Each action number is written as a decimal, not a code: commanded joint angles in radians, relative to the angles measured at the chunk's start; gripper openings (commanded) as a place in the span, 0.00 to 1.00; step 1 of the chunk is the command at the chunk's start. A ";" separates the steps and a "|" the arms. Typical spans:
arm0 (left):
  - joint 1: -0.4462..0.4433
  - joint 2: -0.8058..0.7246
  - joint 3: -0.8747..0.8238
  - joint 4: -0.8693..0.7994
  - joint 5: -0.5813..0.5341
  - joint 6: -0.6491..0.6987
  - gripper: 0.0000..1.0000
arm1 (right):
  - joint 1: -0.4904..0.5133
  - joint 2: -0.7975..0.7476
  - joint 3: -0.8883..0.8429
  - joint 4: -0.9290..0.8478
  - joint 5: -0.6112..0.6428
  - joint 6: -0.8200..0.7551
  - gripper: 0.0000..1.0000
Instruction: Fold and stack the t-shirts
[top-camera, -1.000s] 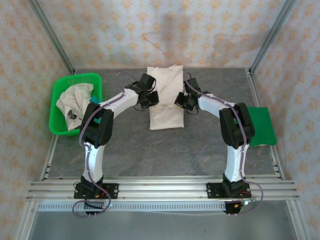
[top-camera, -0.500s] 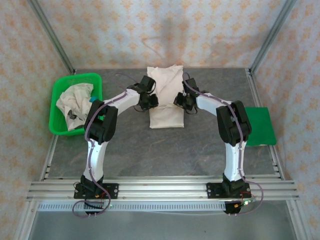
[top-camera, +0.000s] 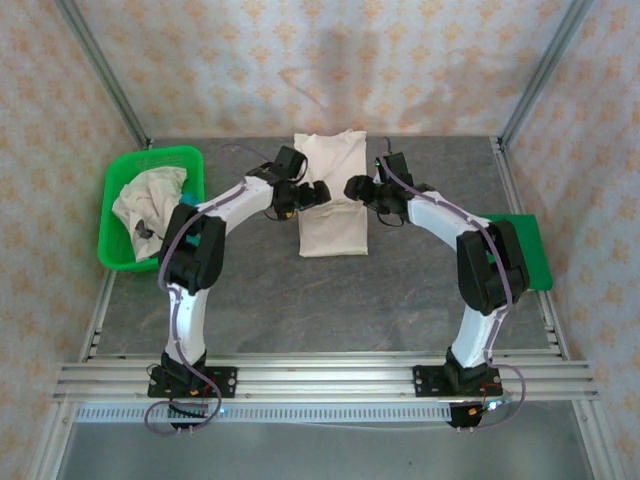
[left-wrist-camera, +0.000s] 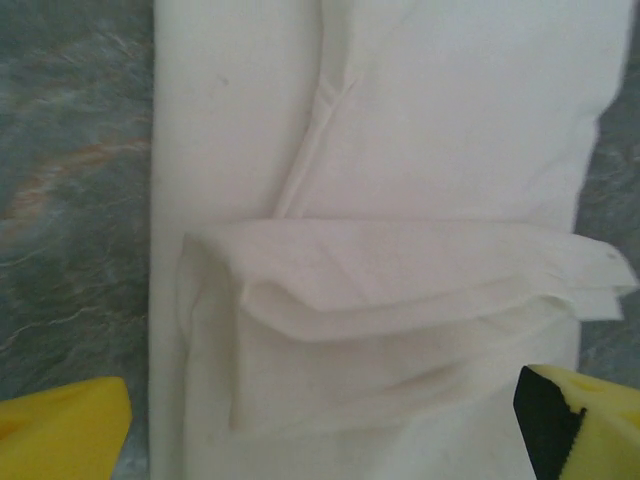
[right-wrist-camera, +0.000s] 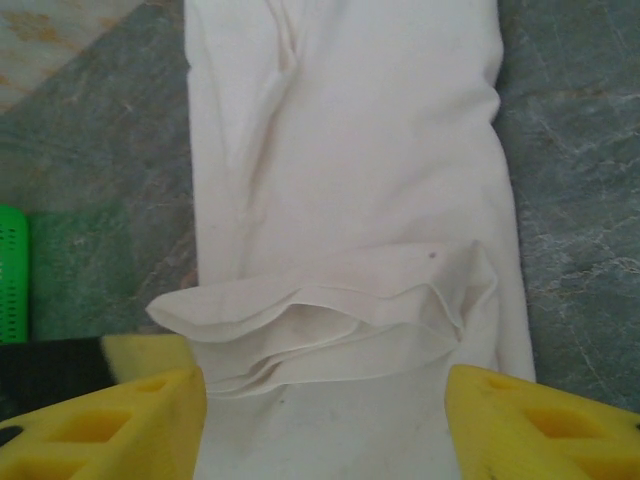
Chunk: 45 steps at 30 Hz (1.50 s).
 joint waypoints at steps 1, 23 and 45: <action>0.011 -0.162 -0.079 0.025 -0.115 0.005 1.00 | 0.044 0.011 -0.005 0.039 -0.010 0.021 0.63; 0.016 -0.745 -0.811 0.348 -0.244 -0.019 1.00 | 0.075 0.429 0.399 -0.028 -0.028 0.051 0.59; -0.088 -0.313 -0.519 0.454 -0.074 -0.090 0.72 | -0.005 0.392 0.480 -0.139 0.028 -0.114 0.60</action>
